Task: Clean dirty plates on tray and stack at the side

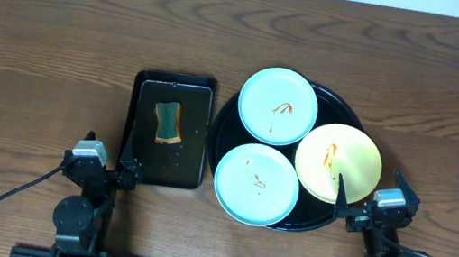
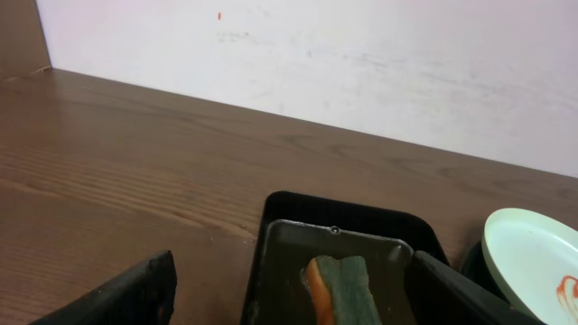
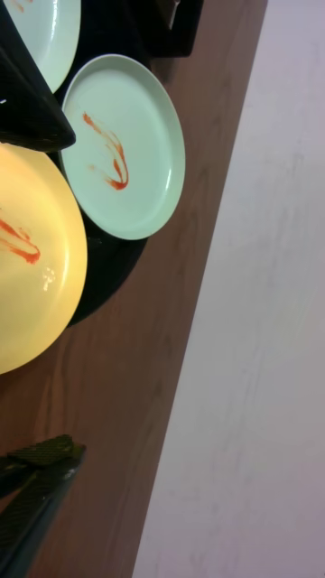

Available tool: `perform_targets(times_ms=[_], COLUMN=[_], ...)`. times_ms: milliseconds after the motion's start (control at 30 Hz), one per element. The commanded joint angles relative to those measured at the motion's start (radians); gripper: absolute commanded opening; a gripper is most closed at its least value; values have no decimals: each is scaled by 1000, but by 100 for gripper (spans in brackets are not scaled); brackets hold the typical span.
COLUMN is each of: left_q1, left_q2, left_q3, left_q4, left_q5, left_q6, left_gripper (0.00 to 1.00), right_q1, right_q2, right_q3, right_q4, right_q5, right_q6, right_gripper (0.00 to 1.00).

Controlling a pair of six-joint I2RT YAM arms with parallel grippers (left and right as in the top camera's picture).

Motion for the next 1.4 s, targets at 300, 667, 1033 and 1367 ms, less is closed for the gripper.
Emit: perform_targets(times_ms=[300,667,1033,1367], left_q1=[3,3,3,3], left_q2=[-7,-7,-7,-7], left_q3=[-11,-11,-11,-11], left_q4=[-42,-42,-42,-27], left_q5=[-1,-1,-1,26], left_q6=[13,13,13,2], left_gripper=[81,81,81,82], right_q1=[11,11,11,11], right_q2=[-1,-1,-1,-1], right_q3=[-1,-1,-1,-1], right_q4=[-3,-3,-3,-3], right_q5=[-5,-5,-5,-9], right_q6=[-13,-13,-13,-12], right_gripper=[99,99,99,99])
